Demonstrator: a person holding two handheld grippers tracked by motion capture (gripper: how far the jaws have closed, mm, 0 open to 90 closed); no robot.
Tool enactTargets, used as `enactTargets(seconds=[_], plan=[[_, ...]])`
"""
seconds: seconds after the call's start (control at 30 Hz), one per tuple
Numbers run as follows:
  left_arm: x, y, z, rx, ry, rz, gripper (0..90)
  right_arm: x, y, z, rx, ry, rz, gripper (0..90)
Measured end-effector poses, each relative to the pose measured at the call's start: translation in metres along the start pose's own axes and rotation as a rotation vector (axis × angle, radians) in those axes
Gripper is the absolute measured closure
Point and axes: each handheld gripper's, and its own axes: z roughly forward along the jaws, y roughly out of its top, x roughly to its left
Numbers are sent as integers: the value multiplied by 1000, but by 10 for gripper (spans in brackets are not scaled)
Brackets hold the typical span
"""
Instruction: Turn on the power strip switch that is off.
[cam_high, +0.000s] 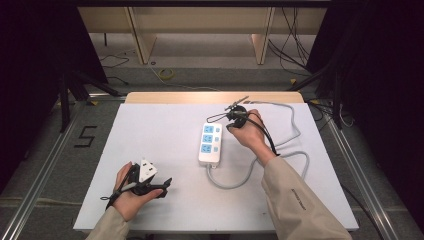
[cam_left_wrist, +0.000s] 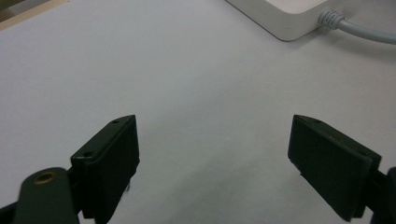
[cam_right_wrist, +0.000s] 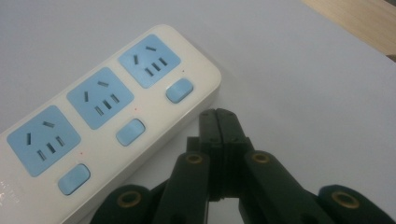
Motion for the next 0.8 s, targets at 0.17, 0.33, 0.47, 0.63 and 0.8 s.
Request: enactTargets(seconds=[0.17,0.33,0.47,0.63,0.8], plan=[[0,0,0,0,0,0,160,1,3,1,0,-3,-1,900],[0,0,0,-3,1,-4,160,3,6,1,0,-4,-4,900],[0,0,0,-2,1,-3,160,3,8,3,0,-2,-10,900],[0,0,0,-3,2,-4,160,4,10,4,1,-4,-9,900],[0,0,0,-5,1,-5,160,5,13,5,4,-3,-18,900]])
